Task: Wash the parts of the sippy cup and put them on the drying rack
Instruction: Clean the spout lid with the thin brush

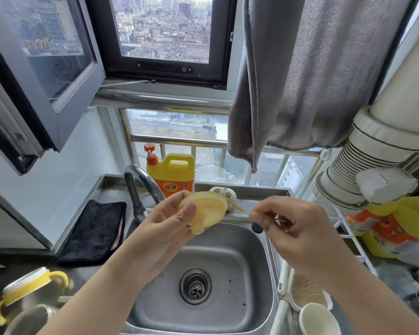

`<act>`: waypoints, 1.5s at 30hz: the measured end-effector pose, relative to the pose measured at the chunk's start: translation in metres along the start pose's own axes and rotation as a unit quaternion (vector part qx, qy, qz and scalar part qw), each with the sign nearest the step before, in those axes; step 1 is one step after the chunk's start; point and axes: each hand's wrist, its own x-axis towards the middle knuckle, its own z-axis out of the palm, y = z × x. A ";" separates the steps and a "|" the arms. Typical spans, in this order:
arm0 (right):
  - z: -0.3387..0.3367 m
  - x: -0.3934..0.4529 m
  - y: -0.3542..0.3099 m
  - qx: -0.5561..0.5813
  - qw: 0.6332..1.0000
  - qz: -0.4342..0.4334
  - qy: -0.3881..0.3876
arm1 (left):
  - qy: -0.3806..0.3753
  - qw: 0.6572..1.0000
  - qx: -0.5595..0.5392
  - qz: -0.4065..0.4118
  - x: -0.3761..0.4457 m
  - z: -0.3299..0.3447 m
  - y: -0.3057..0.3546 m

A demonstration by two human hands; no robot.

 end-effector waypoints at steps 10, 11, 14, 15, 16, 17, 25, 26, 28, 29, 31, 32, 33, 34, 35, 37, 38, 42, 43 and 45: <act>0.001 0.008 -0.018 -0.148 0.987 -0.067 0.001 | -0.044 0.997 0.058 -0.017 -0.004 0.008 -0.004; -0.001 0.008 -0.019 -0.156 0.985 -0.074 -0.001 | -0.047 0.997 0.061 -0.016 -0.005 0.007 -0.003; -0.006 0.007 -0.017 -0.155 0.985 -0.073 -0.008 | -0.048 0.998 0.034 0.000 -0.008 0.002 -0.001; -0.008 0.006 -0.015 -0.151 0.986 -0.069 -0.011 | -0.045 0.999 0.019 0.004 -0.009 0.000 0.000; -0.008 0.005 -0.014 -0.148 0.987 -0.066 -0.011 | -0.043 0.999 0.008 0.007 -0.010 0.000 0.001; -0.008 0.004 -0.015 -0.149 0.987 -0.064 -0.010 | -0.042 0.999 0.002 0.007 -0.011 0.000 0.001; -0.005 0.006 -0.022 -0.157 0.984 -0.080 -0.030 | -0.023 0.998 -0.056 0.022 -0.014 0.001 0.004; -0.005 0.003 -0.021 -0.152 0.985 -0.076 -0.036 | -0.030 0.996 -0.073 0.029 -0.014 0.001 0.006; -0.001 0.000 -0.019 -0.136 0.988 -0.070 -0.039 | -0.048 0.995 -0.080 0.037 -0.015 0.003 0.008; 0.001 0.001 -0.019 -0.132 0.988 -0.068 -0.034 | -0.055 0.995 -0.080 0.036 -0.014 0.005 0.008; 0.003 0.003 -0.020 -0.123 0.990 -0.060 -0.024 | -0.061 0.993 -0.094 0.043 -0.012 0.007 0.009; 0.003 0.004 -0.020 -0.106 0.993 -0.053 -0.020 | -0.060 0.991 -0.107 0.049 -0.011 0.006 0.010; 0.001 0.003 -0.021 -0.080 0.996 -0.042 -0.012 | -0.056 0.990 -0.121 0.052 -0.009 0.004 0.011; -0.001 0.002 -0.022 -0.048 0.998 -0.028 0.000 | -0.053 0.988 -0.134 0.052 -0.008 0.003 0.012; -0.003 0.000 -0.023 -0.016 1.000 -0.016 0.014 | -0.050 0.987 -0.143 0.050 -0.008 0.002 0.012; -0.001 0.000 -0.027 0.018 0.999 -0.006 0.036 | -0.044 0.985 -0.158 0.043 -0.007 0.002 0.006; 0.001 0.000 -0.029 0.016 0.999 -0.004 0.039 | -0.050 0.984 -0.165 0.039 -0.007 0.003 0.002; 0.012 0.002 -0.029 -0.004 0.999 0.020 0.030 | -0.055 0.987 -0.153 0.001 -0.007 0.014 -0.005; 0.014 0.002 -0.029 -0.011 0.999 0.027 0.022 | -0.036 0.989 -0.142 -0.012 -0.006 0.015 -0.005; 0.017 0.001 -0.028 -0.030 0.999 0.034 0.006 | -0.013 0.994 -0.100 -0.038 -0.004 0.016 -0.003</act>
